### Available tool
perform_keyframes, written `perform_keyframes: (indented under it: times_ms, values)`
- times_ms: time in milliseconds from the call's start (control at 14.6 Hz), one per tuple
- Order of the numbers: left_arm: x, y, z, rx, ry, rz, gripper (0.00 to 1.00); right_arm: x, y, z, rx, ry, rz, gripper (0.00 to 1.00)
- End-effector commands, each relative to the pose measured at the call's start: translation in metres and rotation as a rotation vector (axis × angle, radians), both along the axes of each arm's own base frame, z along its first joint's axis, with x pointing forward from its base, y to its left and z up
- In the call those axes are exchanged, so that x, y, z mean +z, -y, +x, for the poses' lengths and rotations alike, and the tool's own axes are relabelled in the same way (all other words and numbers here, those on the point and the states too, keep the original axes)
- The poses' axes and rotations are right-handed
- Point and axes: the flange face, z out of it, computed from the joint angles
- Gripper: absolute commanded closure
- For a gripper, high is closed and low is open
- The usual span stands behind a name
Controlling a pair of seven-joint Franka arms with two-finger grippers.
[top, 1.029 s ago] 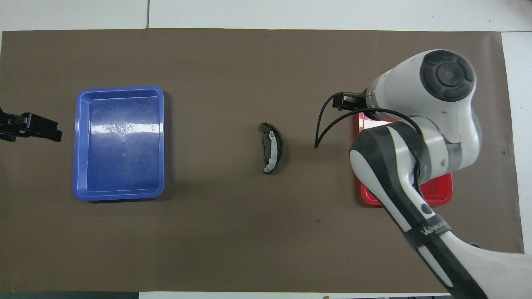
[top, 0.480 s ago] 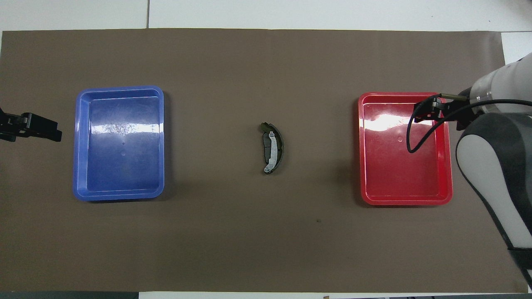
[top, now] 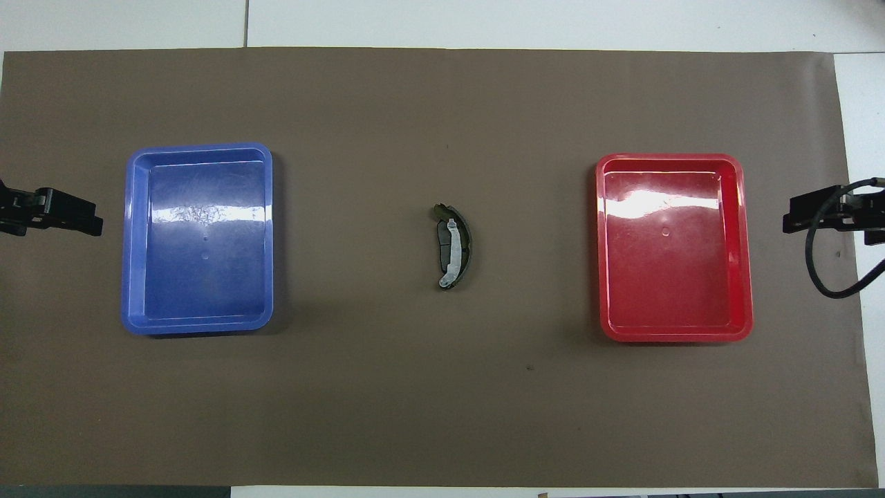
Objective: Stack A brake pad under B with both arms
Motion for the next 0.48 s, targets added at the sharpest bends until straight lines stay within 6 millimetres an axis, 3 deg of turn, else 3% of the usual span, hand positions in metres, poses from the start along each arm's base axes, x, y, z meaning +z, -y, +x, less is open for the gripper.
perform_keyframes:
  times_ms: [0, 411]
  values:
    - [0.002, -0.003, -0.002, 0.003, -0.009, -0.012, 0.01, 0.004, 0.004, 0.017, 0.015, -0.006, -0.012, 0.0]
    - [0.002, -0.003, -0.002, 0.003, -0.009, -0.012, 0.01, 0.002, -0.009, 0.007, 0.033, -0.018, -0.009, 0.0]
